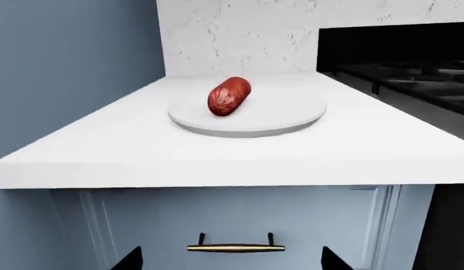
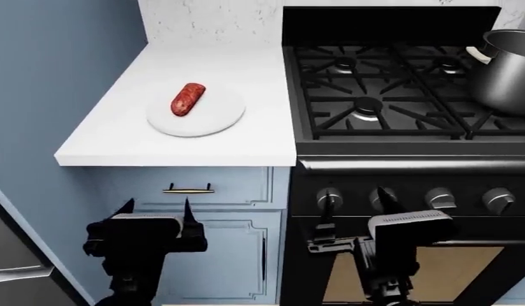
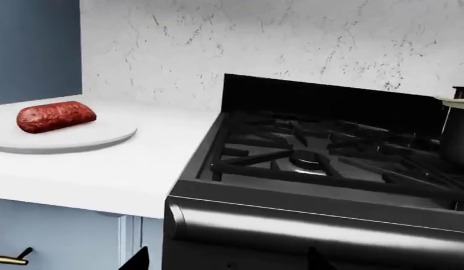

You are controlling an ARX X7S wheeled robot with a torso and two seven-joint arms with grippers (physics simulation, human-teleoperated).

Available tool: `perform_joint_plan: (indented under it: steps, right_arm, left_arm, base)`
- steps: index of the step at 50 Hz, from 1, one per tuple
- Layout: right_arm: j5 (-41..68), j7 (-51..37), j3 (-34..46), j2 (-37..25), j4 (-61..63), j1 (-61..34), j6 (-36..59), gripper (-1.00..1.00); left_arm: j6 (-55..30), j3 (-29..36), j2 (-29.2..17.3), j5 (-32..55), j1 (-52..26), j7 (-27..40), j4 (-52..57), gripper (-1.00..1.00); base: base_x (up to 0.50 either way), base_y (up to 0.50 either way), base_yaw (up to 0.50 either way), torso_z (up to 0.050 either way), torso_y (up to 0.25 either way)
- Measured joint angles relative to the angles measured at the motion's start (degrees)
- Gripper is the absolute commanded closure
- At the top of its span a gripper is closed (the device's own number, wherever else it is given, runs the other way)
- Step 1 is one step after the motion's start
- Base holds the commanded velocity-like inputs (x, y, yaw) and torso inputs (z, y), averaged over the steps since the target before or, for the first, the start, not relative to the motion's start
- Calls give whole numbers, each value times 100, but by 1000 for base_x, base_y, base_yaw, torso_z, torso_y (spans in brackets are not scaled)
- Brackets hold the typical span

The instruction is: Frozen meat rests on a plate on the counter. Retrieve the meat and place it in a pot on a burner. Then turn the burner on.

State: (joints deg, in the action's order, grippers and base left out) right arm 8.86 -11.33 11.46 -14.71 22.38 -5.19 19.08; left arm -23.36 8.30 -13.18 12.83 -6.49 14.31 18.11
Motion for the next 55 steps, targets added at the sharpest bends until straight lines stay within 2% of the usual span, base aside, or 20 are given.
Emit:
perform_joint_plan:
  steps: [11, 21, 28, 34, 41, 55]
  right_arm:
    - [931, 330, -306, -312, 1229, -892, 1991, -100]
    - [2281, 268, -1114, -291, 2274, -1975, 4531, -100]
    - [4249, -865, -1635, -577, 2425, -2818, 5805, -100]
    - [5873, -2045, -1827, -891, 2266, -3395, 6298, -100]
    - [7216, -3075, -1900, -1190, 2074, -3831, 6477, -100]
    - [8478, -4038, -1762, -1515, 1842, -4317, 6442, -100]
  left_arm:
    - [-2040, -327, -382, 913, -866, -181, 1141, -100]
    - [-3628, -814, -510, 1734, -1656, -145, 1775, -100]
    - [-4493, -1167, -543, 2244, -2105, -93, 2155, -100]
    - [-4948, -1347, -565, 2544, -2369, -81, 2336, -100]
    - [-5248, -1420, -600, 2748, -2593, -72, 2418, -100]
    - [-5618, -1490, -634, 3017, -2831, -11, 2489, -100]
  base:
    - [0, 0, 0, 50, 0]
    - [0, 0, 0, 35, 0]
    - [0, 0, 0, 0, 0]
    - [0, 0, 0, 0, 0]
    - [50, 0, 0, 0, 0]
    - [491, 0, 0, 0, 0]
